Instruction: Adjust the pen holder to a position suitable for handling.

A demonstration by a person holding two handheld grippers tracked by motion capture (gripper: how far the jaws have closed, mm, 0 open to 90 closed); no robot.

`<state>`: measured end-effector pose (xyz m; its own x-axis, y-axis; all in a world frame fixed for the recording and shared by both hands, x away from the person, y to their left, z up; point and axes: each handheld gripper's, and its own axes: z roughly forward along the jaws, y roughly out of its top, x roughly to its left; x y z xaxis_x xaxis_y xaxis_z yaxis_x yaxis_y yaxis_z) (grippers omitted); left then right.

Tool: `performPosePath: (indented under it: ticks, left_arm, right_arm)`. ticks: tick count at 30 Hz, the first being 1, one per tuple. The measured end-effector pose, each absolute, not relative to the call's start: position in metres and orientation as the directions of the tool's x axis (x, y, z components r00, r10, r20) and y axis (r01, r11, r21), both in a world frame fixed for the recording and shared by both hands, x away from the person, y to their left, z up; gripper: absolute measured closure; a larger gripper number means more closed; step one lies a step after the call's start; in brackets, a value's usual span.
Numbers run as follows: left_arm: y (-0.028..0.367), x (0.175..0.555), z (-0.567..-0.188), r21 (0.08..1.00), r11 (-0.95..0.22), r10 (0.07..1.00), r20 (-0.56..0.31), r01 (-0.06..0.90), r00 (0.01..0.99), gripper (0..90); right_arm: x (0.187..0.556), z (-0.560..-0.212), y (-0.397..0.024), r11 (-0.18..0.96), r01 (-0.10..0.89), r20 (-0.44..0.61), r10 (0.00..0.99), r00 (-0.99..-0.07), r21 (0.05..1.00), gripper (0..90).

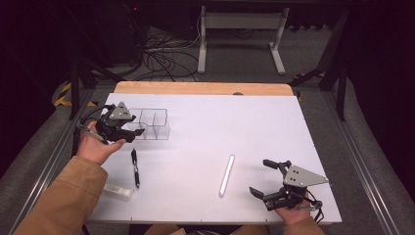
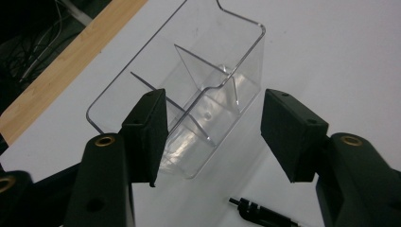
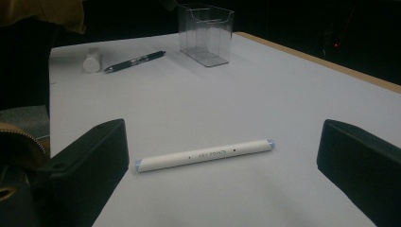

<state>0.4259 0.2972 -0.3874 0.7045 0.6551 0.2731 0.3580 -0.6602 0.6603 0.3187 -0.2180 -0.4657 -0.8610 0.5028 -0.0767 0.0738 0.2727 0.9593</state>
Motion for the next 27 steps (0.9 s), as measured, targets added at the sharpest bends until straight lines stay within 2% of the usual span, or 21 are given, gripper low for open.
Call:
performPosePath:
  ticks: [8,15,27]
  left_arm:
    - [0.294,0.442,-0.392,0.606,-0.689,0.648,0.271,0.397,0.712,48.7]
    - [0.292,0.458,-0.393,0.546,-0.701,0.652,0.230,0.459,0.722,53.3]
    - [0.289,0.469,-0.396,0.496,-0.712,0.654,0.210,0.498,0.727,55.4]
  right_arm:
    - [0.319,-0.466,-0.218,0.272,0.071,-0.077,0.498,-0.864,0.960,3.6]
    - [0.319,-0.466,-0.219,0.269,0.070,-0.076,0.496,-0.865,0.961,3.6]
    - [0.319,-0.467,-0.218,0.268,0.070,-0.074,0.492,-0.868,0.961,3.5]
